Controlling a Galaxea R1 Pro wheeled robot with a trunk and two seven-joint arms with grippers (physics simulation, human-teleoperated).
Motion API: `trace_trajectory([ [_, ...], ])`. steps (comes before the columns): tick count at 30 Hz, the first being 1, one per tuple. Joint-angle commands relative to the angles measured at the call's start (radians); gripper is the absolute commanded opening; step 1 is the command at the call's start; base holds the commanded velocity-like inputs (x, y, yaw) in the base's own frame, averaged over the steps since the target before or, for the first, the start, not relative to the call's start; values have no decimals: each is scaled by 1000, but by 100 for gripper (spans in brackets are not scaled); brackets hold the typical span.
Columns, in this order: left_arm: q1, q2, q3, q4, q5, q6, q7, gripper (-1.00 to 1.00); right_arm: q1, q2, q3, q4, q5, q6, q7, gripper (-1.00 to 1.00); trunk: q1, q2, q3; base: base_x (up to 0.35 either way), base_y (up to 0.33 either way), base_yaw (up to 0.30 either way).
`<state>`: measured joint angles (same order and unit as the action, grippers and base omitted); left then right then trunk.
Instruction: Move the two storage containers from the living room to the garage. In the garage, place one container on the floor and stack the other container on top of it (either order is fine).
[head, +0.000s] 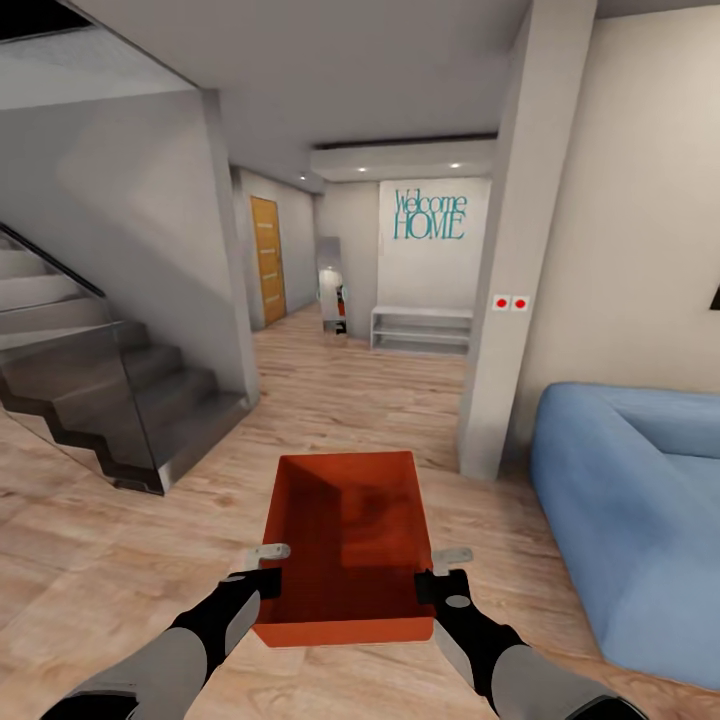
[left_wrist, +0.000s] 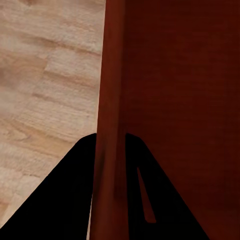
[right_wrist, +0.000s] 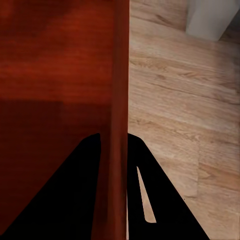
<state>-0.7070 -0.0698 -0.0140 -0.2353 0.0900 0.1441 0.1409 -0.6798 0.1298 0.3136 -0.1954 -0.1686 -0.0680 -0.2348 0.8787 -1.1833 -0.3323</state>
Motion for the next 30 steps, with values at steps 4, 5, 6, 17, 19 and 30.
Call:
trace_trajectory([
  [4,0,1,25,-6,-12,-77,9,-100,-1,-13,-45,4,-83,-8,-5,-100,1,-1,-1,322,0,0],
  [5,0,2,25,-6,-12,-77,9,-100,-1,-12,-45,4,-83,-8,-6,-100,1,-1,-1,322,0,0],
  [6,0,2,25,-6,-12,-77,9,-100,-1,-12,-45,4,-84,-9,-6,-100,1,-1,-1,322,0,0],
  [17,0,2,26,-4,-10,-77,9,-100,-1,-10,-45,4,-83,-12,-6,-100,1,-1,-1,322,0,0],
  [19,0,2,26,-4,-10,-77,9,-100,-1,-10,-45,4,-83,-12,-7,-100,1,-1,-1,322,0,0],
  [30,0,2,25,-4,-9,-77,9,-100,-1,-10,-44,4,-83,-13,-8,-100,1,-1,-1,322,0,0],
])
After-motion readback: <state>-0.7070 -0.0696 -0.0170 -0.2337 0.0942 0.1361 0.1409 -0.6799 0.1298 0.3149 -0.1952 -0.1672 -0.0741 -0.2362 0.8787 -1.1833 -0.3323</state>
